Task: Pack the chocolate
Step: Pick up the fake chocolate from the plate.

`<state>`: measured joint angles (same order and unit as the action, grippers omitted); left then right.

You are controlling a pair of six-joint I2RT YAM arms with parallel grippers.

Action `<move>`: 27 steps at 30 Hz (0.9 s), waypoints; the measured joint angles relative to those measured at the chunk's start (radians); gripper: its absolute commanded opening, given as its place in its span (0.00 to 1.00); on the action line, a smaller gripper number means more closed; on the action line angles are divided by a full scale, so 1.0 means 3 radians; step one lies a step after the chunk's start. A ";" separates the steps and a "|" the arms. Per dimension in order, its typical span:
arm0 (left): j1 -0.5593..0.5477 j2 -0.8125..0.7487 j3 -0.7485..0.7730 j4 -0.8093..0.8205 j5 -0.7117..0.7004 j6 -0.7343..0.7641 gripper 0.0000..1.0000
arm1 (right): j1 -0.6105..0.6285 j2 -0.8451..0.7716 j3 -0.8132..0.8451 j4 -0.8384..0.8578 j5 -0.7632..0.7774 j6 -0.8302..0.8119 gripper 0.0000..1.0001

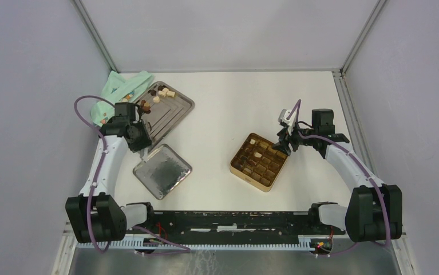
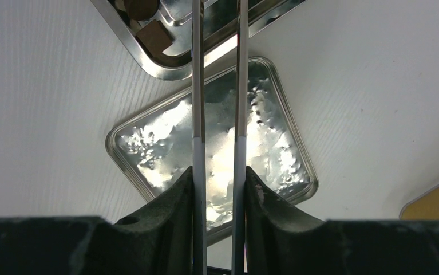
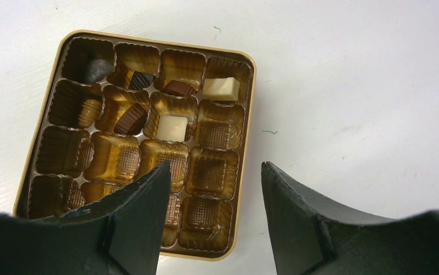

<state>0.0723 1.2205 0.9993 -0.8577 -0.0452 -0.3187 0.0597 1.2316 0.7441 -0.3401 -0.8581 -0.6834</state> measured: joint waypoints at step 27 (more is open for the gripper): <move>-0.0145 -0.1540 -0.0717 0.0538 0.2378 -0.0271 0.02 | 0.0141 0.0638 0.0079 0.0020 0.0785 -0.0220 0.59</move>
<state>0.0288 0.7586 0.7841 -0.6964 0.6682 -0.4000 0.1020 1.4231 0.7677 -0.3340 -0.6228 -0.7494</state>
